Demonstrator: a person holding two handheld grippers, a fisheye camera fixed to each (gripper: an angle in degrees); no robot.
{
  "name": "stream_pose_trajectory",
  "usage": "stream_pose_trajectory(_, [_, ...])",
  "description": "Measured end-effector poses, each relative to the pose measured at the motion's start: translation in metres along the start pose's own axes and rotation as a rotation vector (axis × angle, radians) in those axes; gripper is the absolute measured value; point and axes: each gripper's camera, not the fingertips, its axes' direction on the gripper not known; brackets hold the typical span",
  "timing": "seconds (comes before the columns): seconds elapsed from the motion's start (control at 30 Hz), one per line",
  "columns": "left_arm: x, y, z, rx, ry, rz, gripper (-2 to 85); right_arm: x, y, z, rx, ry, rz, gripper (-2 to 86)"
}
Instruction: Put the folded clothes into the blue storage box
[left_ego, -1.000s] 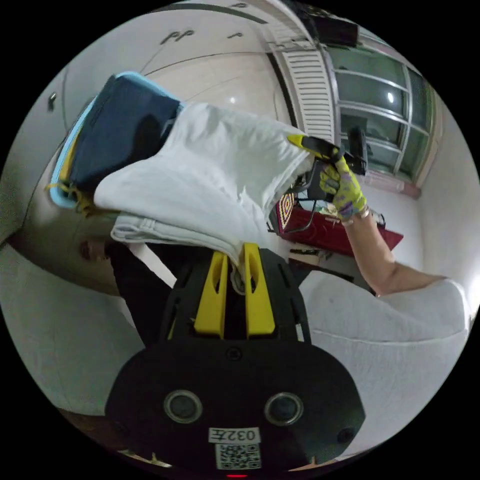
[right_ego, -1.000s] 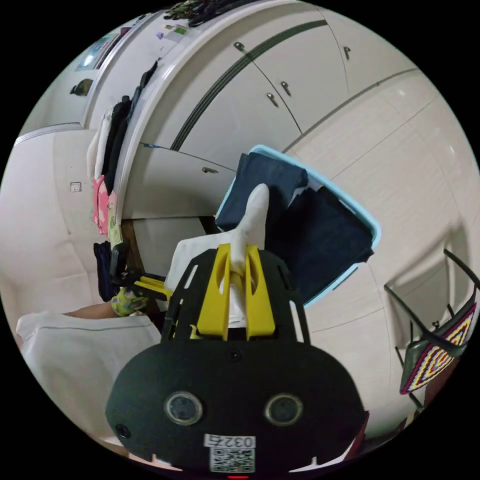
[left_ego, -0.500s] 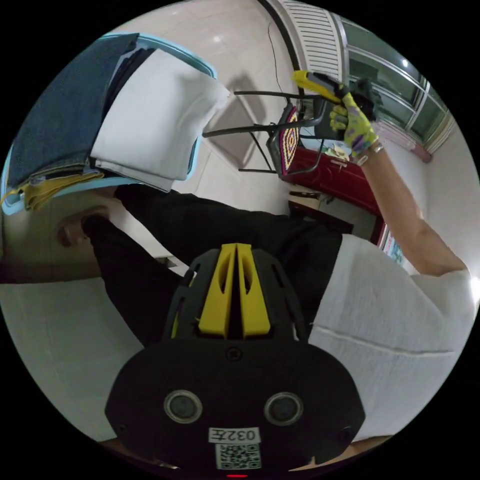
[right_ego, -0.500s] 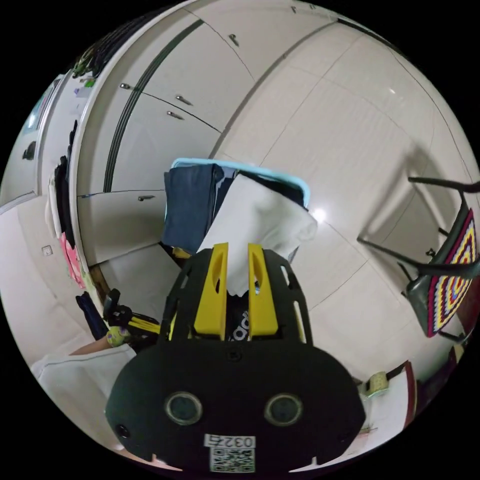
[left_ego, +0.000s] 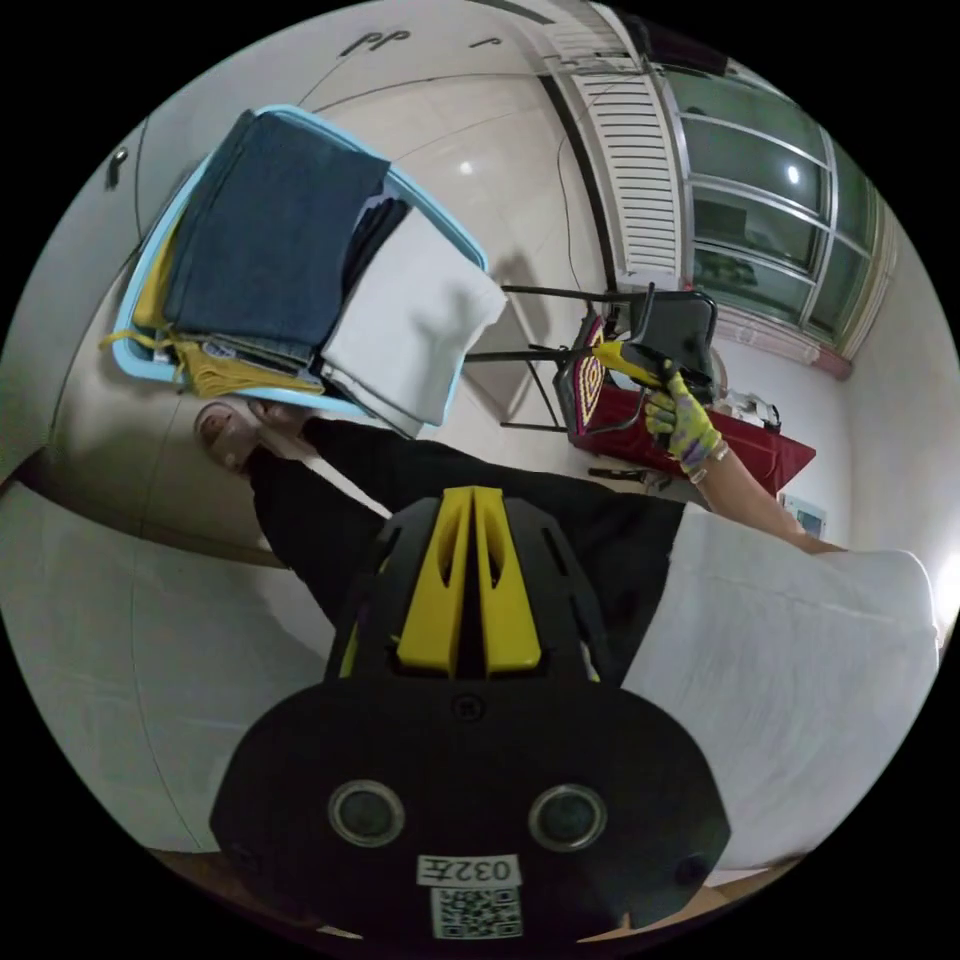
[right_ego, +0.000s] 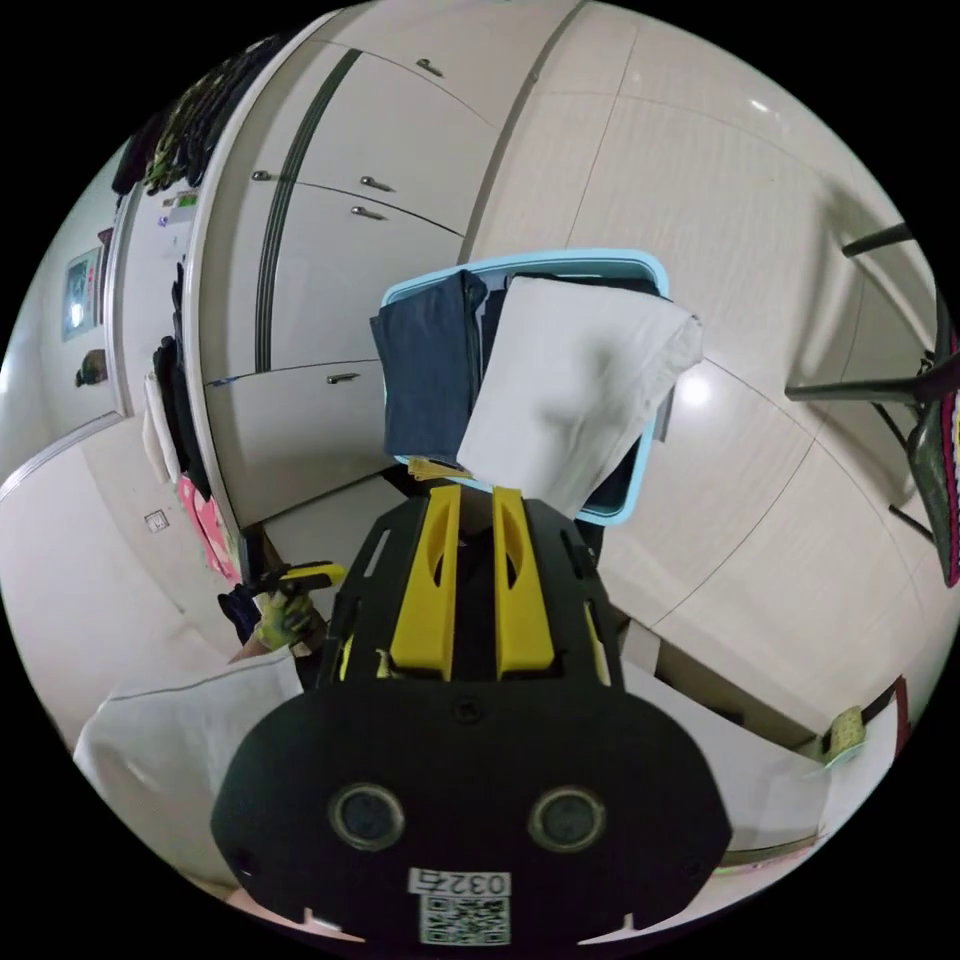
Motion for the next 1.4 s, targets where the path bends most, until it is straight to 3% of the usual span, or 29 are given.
stream_pose_trajectory(0.27, [-0.093, 0.057, 0.002, 0.030, 0.081, -0.137, -1.3, -0.043, -0.024, -0.003, -0.057, 0.197, -0.111, 6.3])
stream_pose_trajectory(0.6, [-0.112, 0.073, 0.043, 0.075, 0.118, -0.288, 1.7, -0.045, -0.093, -0.005, -0.139, 0.238, -0.269, 6.4])
stream_pose_trajectory(0.8, [-0.104, 0.086, 0.094, 0.217, 0.061, -0.515, 3.2, -0.022, -0.156, 0.016, -0.357, 0.260, -0.382, 8.5])
stream_pose_trajectory(0.97, [-0.100, 0.106, 0.142, 0.432, 0.201, -0.726, 5.2, -0.027, -0.196, 0.032, -0.491, 0.292, -0.480, 8.7])
stream_pose_trajectory(1.4, [-0.197, 0.097, 0.170, 0.492, 0.097, -0.855, 10.5, -0.046, -0.257, 0.120, -0.575, 0.377, -0.547, 10.1])
